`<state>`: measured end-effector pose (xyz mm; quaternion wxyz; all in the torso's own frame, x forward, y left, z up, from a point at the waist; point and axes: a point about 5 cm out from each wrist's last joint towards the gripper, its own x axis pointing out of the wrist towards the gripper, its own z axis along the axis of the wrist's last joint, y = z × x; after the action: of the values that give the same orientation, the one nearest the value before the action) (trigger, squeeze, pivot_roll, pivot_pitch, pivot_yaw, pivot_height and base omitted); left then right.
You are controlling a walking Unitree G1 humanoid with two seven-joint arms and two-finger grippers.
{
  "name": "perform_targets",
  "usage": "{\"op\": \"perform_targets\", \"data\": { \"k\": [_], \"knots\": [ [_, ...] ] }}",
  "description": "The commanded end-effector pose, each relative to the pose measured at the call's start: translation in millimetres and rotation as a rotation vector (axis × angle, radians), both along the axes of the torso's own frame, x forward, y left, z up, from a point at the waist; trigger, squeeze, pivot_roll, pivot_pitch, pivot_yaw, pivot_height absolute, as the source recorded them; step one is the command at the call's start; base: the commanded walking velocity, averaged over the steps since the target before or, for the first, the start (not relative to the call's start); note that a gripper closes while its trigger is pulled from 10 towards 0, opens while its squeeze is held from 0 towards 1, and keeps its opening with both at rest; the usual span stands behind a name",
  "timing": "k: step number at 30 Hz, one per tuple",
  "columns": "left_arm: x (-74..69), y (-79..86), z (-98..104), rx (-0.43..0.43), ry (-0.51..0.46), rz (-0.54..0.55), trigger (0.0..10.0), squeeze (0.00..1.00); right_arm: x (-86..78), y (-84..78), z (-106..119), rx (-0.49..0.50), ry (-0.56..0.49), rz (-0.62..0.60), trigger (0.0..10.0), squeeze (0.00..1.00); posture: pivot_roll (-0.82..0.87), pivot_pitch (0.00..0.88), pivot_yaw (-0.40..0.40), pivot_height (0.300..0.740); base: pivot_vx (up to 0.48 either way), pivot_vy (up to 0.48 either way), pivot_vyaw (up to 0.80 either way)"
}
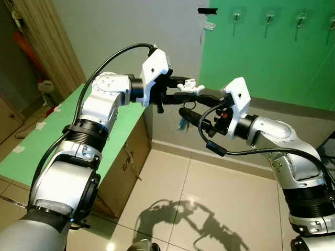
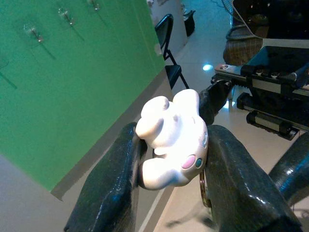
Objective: Hang keys on a hook
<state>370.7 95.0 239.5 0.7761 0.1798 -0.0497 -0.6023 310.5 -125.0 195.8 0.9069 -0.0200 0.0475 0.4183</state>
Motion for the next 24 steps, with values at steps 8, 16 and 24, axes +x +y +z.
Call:
{"op": "perform_targets", "data": {
  "k": [8,16,24],
  "knots": [
    [-0.4,5.5,7.4,-0.003,-0.022,0.004,10.0,0.0,2.4,-2.3,-2.2,-0.002,0.011,-0.007,0.0,0.0,-0.18,0.0,0.084,0.74,0.0,0.0,0.0],
    [-0.7,6.4,7.2,-0.002,-0.022,0.003,10.0,0.0,2.3,-1.6,-3.5,0.004,0.015,0.0,0.0,0.0,-0.18,0.0,0.081,0.74,0.0,0.0,0.0],
    [-1.5,4.1,7.2,-0.002,-0.021,-0.008,10.0,0.0,1.9,-0.8,-2.6,0.013,0.015,0.006,0.0,0.0,-0.18,0.0,0.08,0.74,0.0,0.0,0.0]
  ]
}}
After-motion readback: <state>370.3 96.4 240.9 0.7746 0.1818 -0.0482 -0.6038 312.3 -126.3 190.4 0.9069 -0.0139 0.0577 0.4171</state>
